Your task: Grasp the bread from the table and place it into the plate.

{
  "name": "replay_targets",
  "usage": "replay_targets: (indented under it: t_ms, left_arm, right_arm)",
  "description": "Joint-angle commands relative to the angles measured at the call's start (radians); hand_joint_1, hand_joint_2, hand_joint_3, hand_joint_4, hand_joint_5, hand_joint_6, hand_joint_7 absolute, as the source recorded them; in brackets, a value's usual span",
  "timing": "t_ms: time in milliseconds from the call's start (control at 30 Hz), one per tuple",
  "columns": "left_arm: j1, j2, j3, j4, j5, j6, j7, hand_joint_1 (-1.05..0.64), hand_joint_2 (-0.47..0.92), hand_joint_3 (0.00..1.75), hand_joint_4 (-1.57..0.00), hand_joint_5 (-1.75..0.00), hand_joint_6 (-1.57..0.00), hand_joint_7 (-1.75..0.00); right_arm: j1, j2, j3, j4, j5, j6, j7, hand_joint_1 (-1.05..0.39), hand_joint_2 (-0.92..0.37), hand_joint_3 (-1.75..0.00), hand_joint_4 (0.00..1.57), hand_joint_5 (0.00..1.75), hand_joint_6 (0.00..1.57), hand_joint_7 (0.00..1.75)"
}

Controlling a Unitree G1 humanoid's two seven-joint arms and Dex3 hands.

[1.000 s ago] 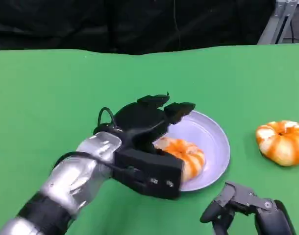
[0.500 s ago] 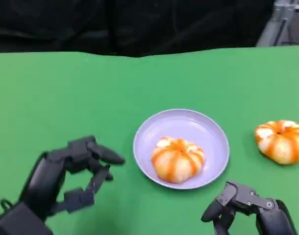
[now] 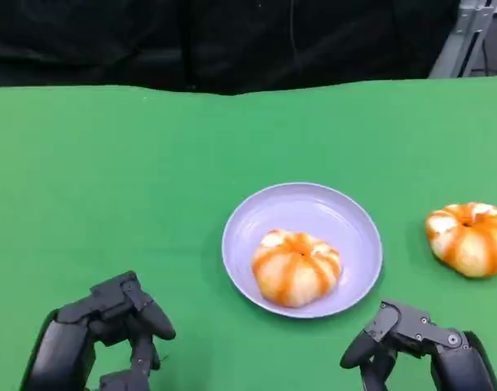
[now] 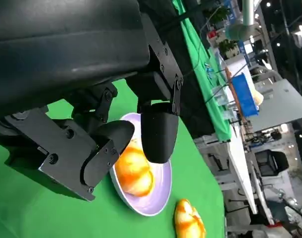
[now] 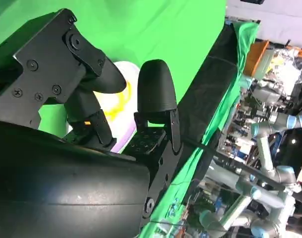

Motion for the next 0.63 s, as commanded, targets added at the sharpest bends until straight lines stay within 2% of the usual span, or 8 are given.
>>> replay_targets:
  t_ms: [33, 633]
  left_arm:
    - [-0.015, 0.014, 0.020, 0.041, -0.014, -0.022, -0.013, -0.07, 0.38, 1.40, -0.82, -1.75, -0.75, -1.62]
    - [-0.006, 0.019, 0.015, 0.050, 0.000, -0.032, -0.031, -0.06, 0.38, 1.41, -0.83, -1.75, -0.76, -1.61]
  right_arm:
    - [0.000, -0.015, -0.011, -0.006, 0.014, 0.001, 0.005, -0.04, -0.29, -1.37, 0.83, 1.66, 0.85, 1.29]
    - [-0.001, -0.014, -0.010, -0.008, 0.002, -0.006, -0.001, -0.01, -0.28, -1.39, 0.84, 1.67, 0.84, 1.30]
